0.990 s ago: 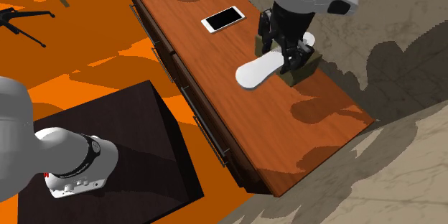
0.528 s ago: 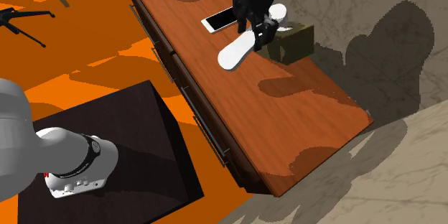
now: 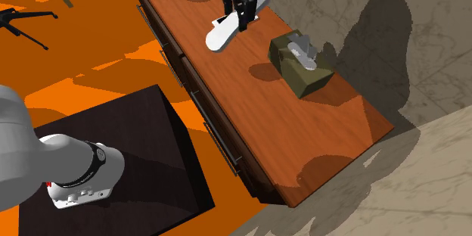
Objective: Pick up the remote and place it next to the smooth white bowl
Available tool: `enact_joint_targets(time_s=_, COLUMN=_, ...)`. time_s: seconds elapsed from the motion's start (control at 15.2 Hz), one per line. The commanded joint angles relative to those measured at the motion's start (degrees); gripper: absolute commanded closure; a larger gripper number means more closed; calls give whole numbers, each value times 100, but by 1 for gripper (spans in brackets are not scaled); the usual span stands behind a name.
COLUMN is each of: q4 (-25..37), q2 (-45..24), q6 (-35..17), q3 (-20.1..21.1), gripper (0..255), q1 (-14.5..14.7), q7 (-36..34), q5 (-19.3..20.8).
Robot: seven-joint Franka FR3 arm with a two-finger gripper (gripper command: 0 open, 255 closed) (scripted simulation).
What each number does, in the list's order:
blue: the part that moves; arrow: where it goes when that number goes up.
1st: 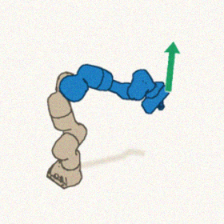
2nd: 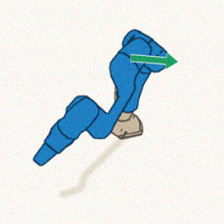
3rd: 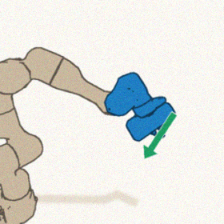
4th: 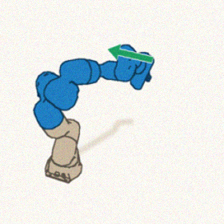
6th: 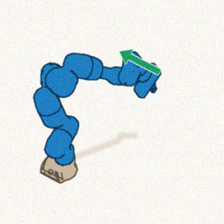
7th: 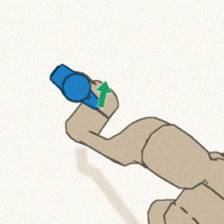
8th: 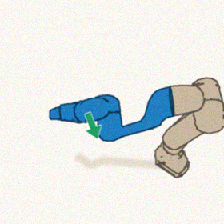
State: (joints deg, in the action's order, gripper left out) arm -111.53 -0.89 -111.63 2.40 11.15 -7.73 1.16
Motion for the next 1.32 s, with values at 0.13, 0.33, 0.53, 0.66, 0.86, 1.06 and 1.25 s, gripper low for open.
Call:
enact_joint_targets(time_s=0.13, q4=125, q2=-72, q6=62, q3=287, gripper=255, q1=301, q7=-596, q5=2)
enact_joint_targets(time_s=0.33, q4=218, q2=-144, q6=89, q3=482, gripper=255, q1=509, q7=-1002, q5=11)
enact_joint_targets(time_s=0.53, q4=371, q2=-266, q6=130, q3=674, gripper=255, q1=718, q7=-1408, q5=32)
enact_joint_targets(time_s=0.66, q4=508, q2=-374, q6=165, q3=796, gripper=255, q1=862, q7=-1680, q5=55)
enact_joint_targets(time_s=0.86, q4=764, q2=-577, q6=232, q3=970, gripper=255, q1=1082, q7=-2087, q5=107)
enact_joint_targets(time_s=1.06, q4=791, q2=-720, q6=124, q3=1045, gripper=255, q1=1193, q7=-2286, q5=147)
enact_joint_targets(time_s=1.25, q4=625, q2=-773, q6=-93, q3=1042, gripper=255, q1=1194, q7=-2299, q5=163)
